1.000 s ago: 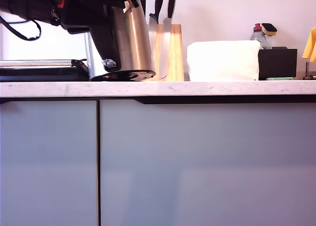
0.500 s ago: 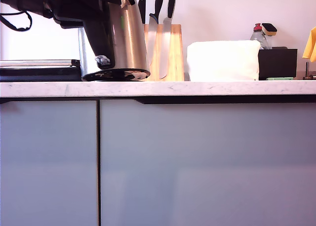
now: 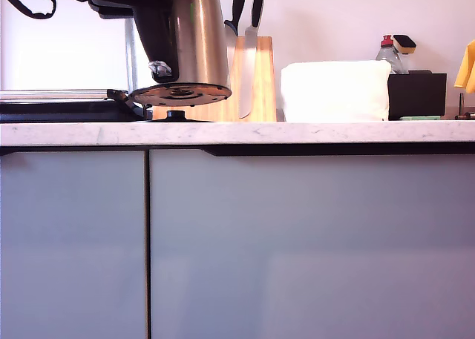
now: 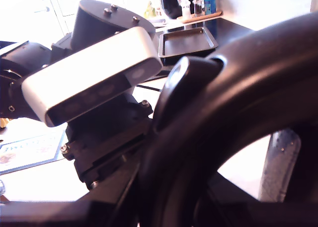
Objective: Pick up the kettle and place it to the side
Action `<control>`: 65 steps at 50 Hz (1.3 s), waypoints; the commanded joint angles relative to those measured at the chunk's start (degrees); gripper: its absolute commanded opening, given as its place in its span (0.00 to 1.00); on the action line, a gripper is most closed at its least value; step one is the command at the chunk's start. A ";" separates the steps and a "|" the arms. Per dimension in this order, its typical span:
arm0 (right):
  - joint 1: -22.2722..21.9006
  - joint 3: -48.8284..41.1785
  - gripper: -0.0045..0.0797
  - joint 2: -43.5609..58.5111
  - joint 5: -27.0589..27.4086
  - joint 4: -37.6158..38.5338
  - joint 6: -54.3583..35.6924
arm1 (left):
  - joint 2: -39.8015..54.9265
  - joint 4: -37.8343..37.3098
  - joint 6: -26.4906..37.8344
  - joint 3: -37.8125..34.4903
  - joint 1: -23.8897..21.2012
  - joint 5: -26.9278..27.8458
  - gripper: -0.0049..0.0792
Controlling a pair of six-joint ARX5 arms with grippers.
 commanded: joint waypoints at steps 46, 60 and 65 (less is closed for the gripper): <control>-6.36 3.10 0.04 -10.69 5.05 -19.89 -14.56 | 0.59 5.81 1.33 6.64 -11.74 -3.39 0.03; -10.34 3.08 0.04 -13.14 5.16 -24.72 -16.48 | 4.39 5.77 1.33 10.23 -14.86 -3.43 0.03; -11.63 3.08 0.04 -13.66 5.16 -26.73 -17.51 | 6.51 5.18 1.31 13.18 -16.26 -3.32 0.03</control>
